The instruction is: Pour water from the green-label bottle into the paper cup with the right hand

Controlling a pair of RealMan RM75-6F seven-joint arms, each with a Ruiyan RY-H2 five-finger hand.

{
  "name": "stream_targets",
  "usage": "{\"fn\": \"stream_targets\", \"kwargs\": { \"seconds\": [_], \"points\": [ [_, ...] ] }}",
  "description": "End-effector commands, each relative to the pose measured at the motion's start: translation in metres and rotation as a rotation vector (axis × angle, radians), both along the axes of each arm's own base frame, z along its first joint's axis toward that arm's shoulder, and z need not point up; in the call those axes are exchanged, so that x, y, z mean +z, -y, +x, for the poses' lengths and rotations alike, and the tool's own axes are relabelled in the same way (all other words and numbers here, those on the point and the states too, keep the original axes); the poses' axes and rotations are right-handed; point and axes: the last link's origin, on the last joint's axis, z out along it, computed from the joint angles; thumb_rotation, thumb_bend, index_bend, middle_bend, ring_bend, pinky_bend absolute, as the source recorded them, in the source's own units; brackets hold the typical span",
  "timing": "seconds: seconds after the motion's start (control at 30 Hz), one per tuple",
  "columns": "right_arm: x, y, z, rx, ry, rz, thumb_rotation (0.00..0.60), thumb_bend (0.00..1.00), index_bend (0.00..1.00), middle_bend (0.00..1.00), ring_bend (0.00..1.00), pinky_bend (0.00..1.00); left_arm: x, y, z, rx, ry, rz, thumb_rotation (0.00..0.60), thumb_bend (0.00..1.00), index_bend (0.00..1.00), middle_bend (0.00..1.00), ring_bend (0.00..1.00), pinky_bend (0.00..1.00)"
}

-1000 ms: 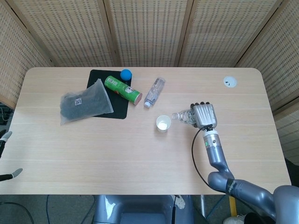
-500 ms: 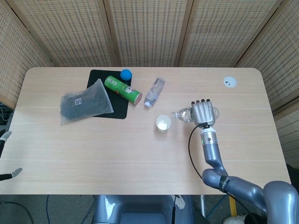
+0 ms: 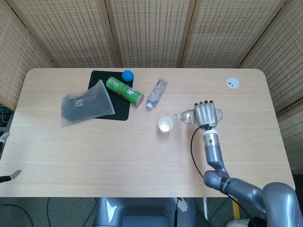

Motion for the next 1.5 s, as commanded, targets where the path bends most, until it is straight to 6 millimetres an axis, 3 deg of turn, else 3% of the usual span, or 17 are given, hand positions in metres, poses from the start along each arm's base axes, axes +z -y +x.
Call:
{"fn": "stream_targets", "kwargs": {
  "seconds": [0.03, 0.9, 1.5],
  "points": [
    [-0.004, 0.000, 0.001, 0.001, -0.012, -0.005, 0.600, 0.59, 0.60, 0.57, 0.46, 0.75, 0.000, 0.000, 0.000, 0.001, 0.000, 0.003, 0.600, 0.05, 0.00, 0.00, 0.00, 0.00],
    [-0.022, -0.001, 0.012, -0.020, -0.090, -0.009, 0.600, 0.59, 0.60, 0.57, 0.46, 0.75, 0.000, 0.001, -0.001, 0.006, -0.006, 0.012, 0.600, 0.05, 0.00, 0.00, 0.00, 0.00],
    [-0.022, -0.001, 0.011, -0.042, -0.138, -0.039, 0.600, 0.59, 0.60, 0.57, 0.46, 0.75, 0.001, 0.000, -0.001, 0.007, -0.006, 0.012, 0.600, 0.05, 0.00, 0.00, 0.00, 0.00]
  ]
}}
